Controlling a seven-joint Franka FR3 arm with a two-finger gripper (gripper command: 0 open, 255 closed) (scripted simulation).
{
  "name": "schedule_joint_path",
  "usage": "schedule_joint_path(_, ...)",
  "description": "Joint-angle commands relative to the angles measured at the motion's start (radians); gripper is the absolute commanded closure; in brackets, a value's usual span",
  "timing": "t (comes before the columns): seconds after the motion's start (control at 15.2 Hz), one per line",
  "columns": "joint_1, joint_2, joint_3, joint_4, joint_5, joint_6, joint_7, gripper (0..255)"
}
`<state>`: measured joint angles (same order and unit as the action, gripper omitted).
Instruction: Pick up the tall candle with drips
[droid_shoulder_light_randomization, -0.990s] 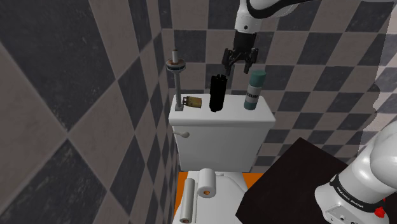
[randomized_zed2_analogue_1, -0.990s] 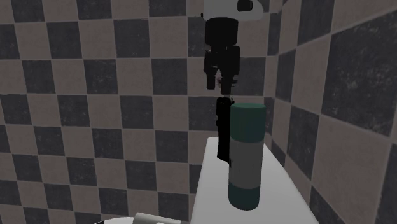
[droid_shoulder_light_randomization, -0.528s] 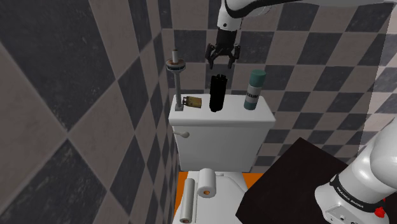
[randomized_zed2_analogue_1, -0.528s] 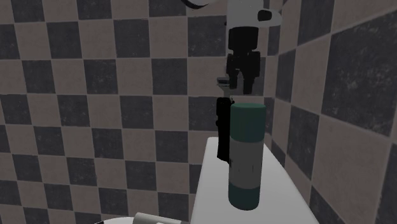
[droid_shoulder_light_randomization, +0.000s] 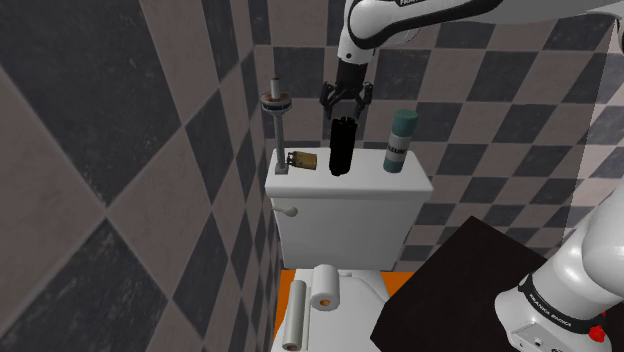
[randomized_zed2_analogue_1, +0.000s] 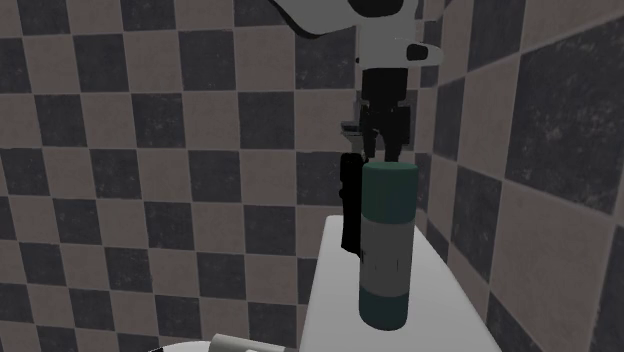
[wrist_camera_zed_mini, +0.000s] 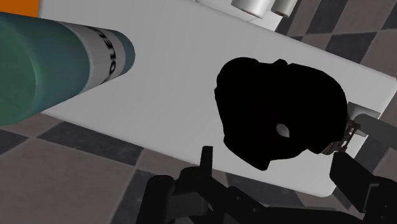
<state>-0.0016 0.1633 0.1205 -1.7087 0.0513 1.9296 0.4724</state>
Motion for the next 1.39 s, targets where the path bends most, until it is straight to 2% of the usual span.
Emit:
schedule_joint_path(0.0,0.000,-0.001,0.000,-0.011,0.000,0.011,0.000,0)
schedule_joint_path(0.07,0.000,0.002,0.000,-0.008,0.000,0.010,0.000,255)
schedule_joint_path(0.66,0.000,-0.001,0.000,-0.011,0.000,0.011,0.000,255)
schedule_joint_path(1.32,0.000,-0.006,0.000,0.116,-0.001,-0.121,0.007,255)
